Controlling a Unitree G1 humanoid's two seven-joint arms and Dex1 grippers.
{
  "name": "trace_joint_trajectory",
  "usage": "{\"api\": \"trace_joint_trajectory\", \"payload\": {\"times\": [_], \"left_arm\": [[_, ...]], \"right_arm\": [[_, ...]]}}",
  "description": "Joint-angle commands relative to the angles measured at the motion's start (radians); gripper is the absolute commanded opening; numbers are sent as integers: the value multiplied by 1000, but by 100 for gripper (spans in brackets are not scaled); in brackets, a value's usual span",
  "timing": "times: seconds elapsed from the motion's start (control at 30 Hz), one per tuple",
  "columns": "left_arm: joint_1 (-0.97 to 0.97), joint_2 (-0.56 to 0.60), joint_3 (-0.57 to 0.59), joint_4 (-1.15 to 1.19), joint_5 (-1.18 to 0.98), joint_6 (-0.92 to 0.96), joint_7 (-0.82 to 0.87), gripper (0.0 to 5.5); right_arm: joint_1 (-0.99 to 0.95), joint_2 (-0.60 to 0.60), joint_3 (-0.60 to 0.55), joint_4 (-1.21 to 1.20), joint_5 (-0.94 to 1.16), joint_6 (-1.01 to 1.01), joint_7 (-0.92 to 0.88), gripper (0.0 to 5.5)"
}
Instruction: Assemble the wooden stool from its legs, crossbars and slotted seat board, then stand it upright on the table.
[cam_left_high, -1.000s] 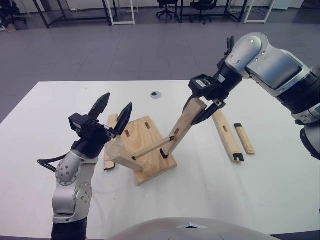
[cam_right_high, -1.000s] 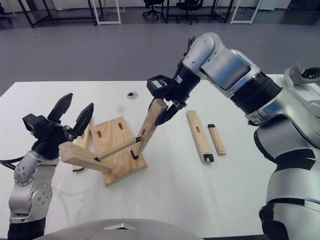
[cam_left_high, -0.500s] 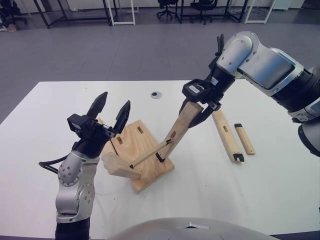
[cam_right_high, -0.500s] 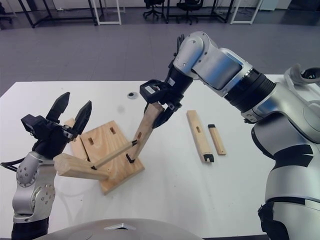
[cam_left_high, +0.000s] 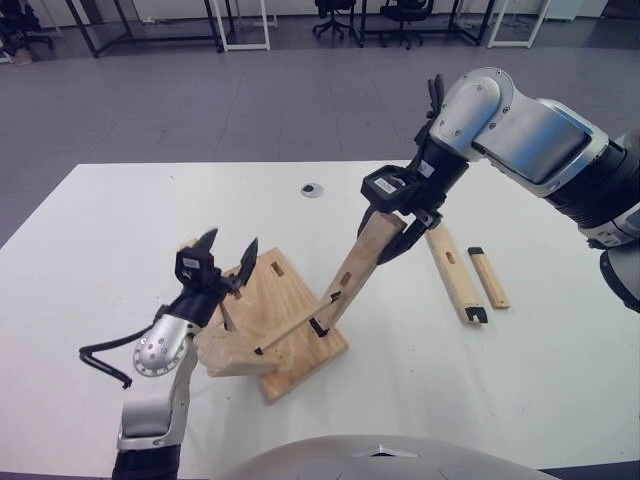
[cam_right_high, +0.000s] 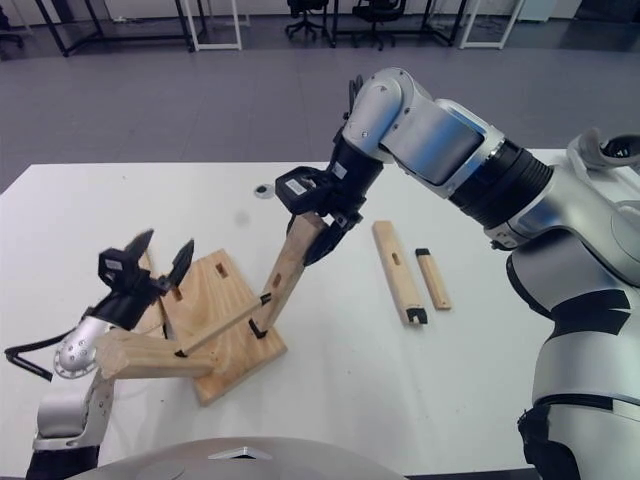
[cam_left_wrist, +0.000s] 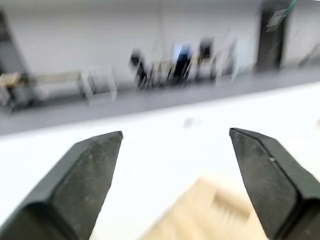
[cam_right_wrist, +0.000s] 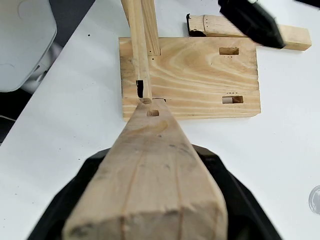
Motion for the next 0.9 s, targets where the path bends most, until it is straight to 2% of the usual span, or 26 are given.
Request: {"api": "trace_joint_trajectory", "payload": {"times": [0.03, 0.1, 0.17, 0.3, 0.4, 0.63, 0.9], "left_arm": [[97, 105, -70, -42, 268, 152, 79, 393], [111, 142, -106, -79, 371, 195, 90, 393], [104, 131, -143, -94, 407, 211, 94, 393], [36, 28, -282, -72, 429, 225, 108, 393], [-5, -50, -344, 15, 449, 210, 156, 393], [-2, -107, -336, 270, 412, -14, 246, 393], [-44, -108, -284, 459, 366, -190, 267, 393]], "right_arm": [[41, 18, -15, -16, 3, 45, 19, 207], [50, 30, -38, -14, -9, 60, 19, 207], [55, 45, -57, -8, -23, 67, 18, 207], [72, 69, -87, -28, -48, 80, 18, 207], [128, 59, -135, -100, -69, 106, 13, 207], [283, 55, -256, -286, -94, 233, -54, 207], [288, 139, -260, -287, -153, 251, -45, 207]]}}
